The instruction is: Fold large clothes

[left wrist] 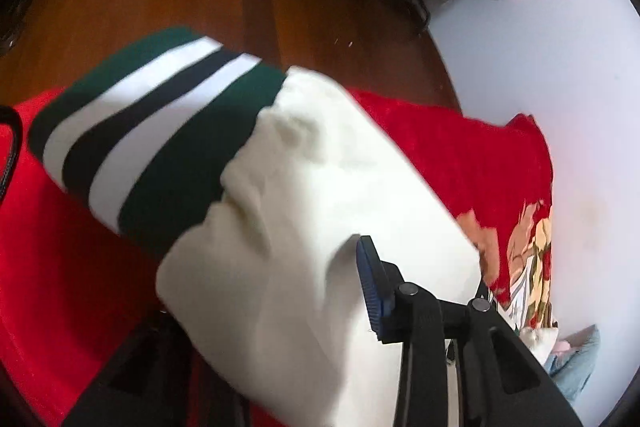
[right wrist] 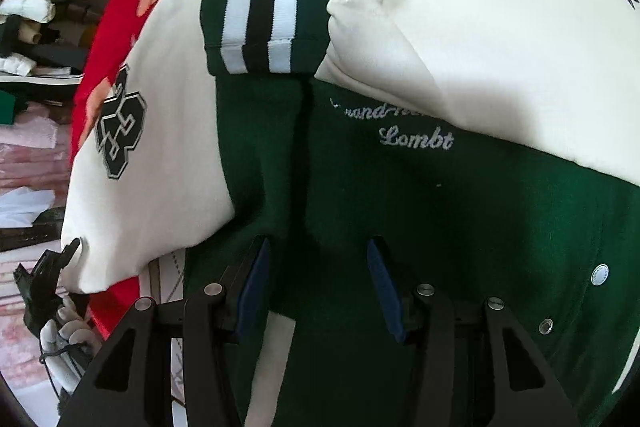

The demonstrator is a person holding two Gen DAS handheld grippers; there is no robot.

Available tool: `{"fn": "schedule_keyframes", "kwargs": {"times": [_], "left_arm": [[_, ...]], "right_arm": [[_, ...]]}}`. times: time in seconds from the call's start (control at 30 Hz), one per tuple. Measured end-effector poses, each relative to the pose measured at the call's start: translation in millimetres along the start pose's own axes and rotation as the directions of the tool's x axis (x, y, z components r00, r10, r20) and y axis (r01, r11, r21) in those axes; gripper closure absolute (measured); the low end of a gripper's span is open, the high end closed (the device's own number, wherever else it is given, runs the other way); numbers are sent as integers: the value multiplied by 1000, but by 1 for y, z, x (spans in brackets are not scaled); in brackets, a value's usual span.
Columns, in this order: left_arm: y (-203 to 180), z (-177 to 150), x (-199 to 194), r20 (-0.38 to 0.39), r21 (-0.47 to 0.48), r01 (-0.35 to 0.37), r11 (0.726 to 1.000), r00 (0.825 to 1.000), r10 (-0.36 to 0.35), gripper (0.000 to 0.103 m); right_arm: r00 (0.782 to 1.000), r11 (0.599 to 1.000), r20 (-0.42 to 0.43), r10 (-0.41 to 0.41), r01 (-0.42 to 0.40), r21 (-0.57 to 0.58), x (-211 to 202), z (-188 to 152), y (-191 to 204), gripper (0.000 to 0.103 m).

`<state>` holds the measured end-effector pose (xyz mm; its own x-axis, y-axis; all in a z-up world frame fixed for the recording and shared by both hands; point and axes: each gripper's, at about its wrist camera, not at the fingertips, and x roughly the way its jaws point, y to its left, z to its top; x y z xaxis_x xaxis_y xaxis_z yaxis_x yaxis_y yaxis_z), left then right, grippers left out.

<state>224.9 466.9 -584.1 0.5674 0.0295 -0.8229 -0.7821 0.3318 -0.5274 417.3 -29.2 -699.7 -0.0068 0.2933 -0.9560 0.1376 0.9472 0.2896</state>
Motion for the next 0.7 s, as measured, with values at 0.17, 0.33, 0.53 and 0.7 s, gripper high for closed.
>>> {"fn": "schedule_keyframes", "kwargs": {"times": [0.17,0.33,0.53,0.7], "left_arm": [[-41,7,-17,110,167,-63,984,993,45,98],[-117,5,-61,274,406,-168,898,960,55,99],[-220,-42,-91,309,662,-206,720,951,-13,101],[-298,-115,-89,213,787,-116,606,973,-90,101]], "right_arm": [[991,991,22,-130,130,-12,-7,5,12,44],[877,887,159,-454,462,-12,-39,15,25,25],[816,849,261,-516,527,33,-65,39,15,12],[886,917,239,-398,378,127,-83,61,-30,12]]}}
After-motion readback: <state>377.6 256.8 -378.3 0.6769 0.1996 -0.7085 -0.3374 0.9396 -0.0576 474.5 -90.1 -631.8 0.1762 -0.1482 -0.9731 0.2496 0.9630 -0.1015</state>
